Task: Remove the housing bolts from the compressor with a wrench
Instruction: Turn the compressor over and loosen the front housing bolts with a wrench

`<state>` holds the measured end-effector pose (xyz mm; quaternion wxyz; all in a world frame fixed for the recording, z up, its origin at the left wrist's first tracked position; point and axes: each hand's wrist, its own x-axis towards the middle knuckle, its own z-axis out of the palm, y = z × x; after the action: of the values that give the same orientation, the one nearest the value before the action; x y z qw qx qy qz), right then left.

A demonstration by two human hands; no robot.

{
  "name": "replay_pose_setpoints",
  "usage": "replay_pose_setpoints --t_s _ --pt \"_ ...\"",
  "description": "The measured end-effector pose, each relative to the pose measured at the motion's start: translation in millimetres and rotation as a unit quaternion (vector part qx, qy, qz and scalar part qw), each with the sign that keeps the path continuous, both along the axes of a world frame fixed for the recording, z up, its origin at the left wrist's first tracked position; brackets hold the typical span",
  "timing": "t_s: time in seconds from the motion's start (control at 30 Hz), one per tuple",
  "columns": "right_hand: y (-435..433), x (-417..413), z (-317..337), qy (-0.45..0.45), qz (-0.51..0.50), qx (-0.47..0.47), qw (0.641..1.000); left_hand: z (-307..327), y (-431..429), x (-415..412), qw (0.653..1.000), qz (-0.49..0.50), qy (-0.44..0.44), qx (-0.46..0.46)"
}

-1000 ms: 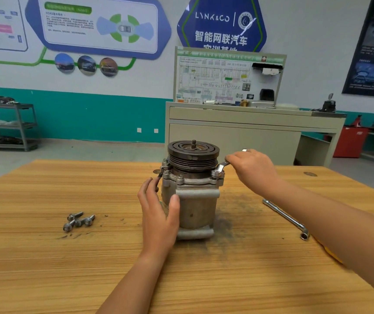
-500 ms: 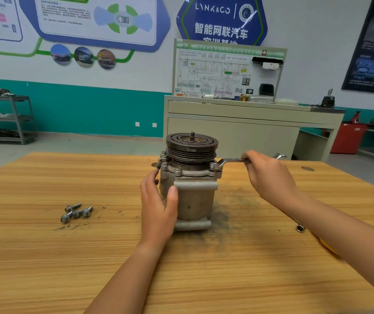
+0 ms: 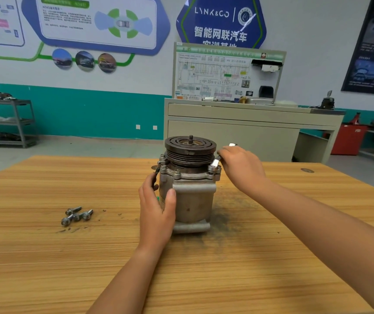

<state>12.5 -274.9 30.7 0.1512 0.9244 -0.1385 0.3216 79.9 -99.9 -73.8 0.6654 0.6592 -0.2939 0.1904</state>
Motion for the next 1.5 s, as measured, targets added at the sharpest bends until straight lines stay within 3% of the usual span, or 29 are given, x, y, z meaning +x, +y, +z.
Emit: replay_pose_setpoints --t_s 0.2,0.27,0.33,0.4,0.5,0.57,0.67,0.97,1.17,1.5 --pt "-4 3 6 -0.01 0.01 0.043 0.999 0 -1 0 1.0 -0.004 0.008 -0.002" --pt "-6 -3 12 -0.097 0.021 0.148 0.984 -1 -1 0 1.0 -0.005 0.007 -0.004" --pt "-7 -13 21 -0.193 0.047 0.256 0.946 0 -1 1 1.0 -0.003 0.004 -0.003" --pt "-4 -27 27 -0.211 0.083 0.282 0.932 1 -2 1 1.0 -0.008 0.006 -0.004" --pt "10 -53 27 -0.122 0.107 0.241 0.957 1 -2 0 1.0 -0.011 0.005 -0.004" --pt "16 -69 22 -0.018 0.06 0.158 0.986 0 -2 1 1.0 -0.011 0.008 -0.002" --pt "27 -85 19 0.07 -0.007 0.068 0.995 0 -2 1 1.0 -0.011 0.011 -0.002" --pt "55 -83 25 0.138 -0.064 0.017 0.988 -1 -2 0 1.0 -0.016 0.016 -0.013" --pt "86 -78 38 0.216 -0.12 -0.08 0.966 0 -2 -1 1.0 -0.017 0.022 -0.013" --pt "98 -82 43 0.276 -0.132 -0.094 0.947 2 0 -3 0.999 -0.02 0.033 -0.014"
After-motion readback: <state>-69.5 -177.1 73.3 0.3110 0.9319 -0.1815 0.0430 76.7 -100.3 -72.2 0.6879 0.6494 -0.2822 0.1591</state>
